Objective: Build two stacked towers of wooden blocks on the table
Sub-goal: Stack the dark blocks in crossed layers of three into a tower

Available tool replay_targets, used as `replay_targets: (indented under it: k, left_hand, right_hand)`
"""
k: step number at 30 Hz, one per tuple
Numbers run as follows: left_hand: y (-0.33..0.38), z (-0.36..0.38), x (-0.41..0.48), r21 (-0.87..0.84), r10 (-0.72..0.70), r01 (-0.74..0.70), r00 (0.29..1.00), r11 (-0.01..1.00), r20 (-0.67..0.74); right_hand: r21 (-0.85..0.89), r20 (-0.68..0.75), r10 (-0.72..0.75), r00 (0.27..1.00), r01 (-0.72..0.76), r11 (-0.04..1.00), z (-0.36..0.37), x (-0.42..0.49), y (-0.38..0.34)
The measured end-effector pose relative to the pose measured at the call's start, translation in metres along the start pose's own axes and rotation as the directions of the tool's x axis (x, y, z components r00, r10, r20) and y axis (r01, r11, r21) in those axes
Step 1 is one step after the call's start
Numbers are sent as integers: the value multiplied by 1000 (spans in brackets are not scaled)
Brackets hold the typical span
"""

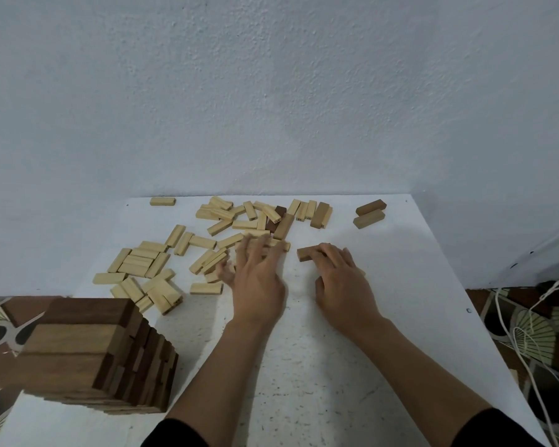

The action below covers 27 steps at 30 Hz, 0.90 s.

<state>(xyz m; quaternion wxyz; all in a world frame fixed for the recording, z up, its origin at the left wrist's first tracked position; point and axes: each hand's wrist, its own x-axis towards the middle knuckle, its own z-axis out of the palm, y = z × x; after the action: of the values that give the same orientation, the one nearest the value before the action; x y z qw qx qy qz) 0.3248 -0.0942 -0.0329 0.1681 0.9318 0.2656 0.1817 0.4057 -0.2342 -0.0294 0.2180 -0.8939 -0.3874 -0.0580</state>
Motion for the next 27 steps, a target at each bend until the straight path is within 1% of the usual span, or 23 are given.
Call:
replay_targets:
  k: [2, 4, 7, 10, 13, 16, 18, 20, 22, 24, 27]
  left_hand:
    - [6, 2, 2, 34, 56, -60, 993, 998, 101]
    - [6, 3, 1, 46, 72, -78, 990, 996, 122]
    - [2, 1, -5, 64, 71, -76, 995, 995, 69]
    - [-7, 1, -11, 96, 4, -6, 1000, 995, 22]
    - [-15, 3, -18, 76, -25, 25, 1000, 997, 2]
    - [-15, -2, -22, 21, 18, -18, 1000, 1000, -1]
    - [-12, -7, -27, -26, 83, -83, 997, 996, 3]
    - [-12, -9, -34, -34, 138, -137, 990, 990, 21]
    - [-13, -11, -39, -12, 157, -157, 987, 988, 37]
    - [-13, -12, -41, 14, 169, -170, 985, 985, 40]
    - [-11, -13, -42, 45, 201, -202, 979, 978, 37]
  right_hand:
    - [31, -13, -10, 1000, 11, 999, -1, -2, 3]
    - [68, -23, -5, 1000, 6, 998, -1, -2, 5]
    - [108, -51, -9, 999, 14, 994, 0, -3, 6]
    - [127, -82, -14, 997, 24, 992, 3, -6, 6]
    - [216, -57, -56, 997, 68, 974, -2, -9, 2]
    - [337, -12, -130, 991, 126, 933, -5, -8, -5]
    - [387, 14, -125, 992, 110, 916, -2, -3, -5]
    - [373, -2, -93, 996, 88, 924, 1, 5, -3]
    - [340, -25, -58, 998, 63, 938, 2, 18, -1]
    - [300, 5, -31, 999, 28, 954, 1, 32, -2]
    - [250, 98, -91, 991, 64, 966, 2, 50, -5]
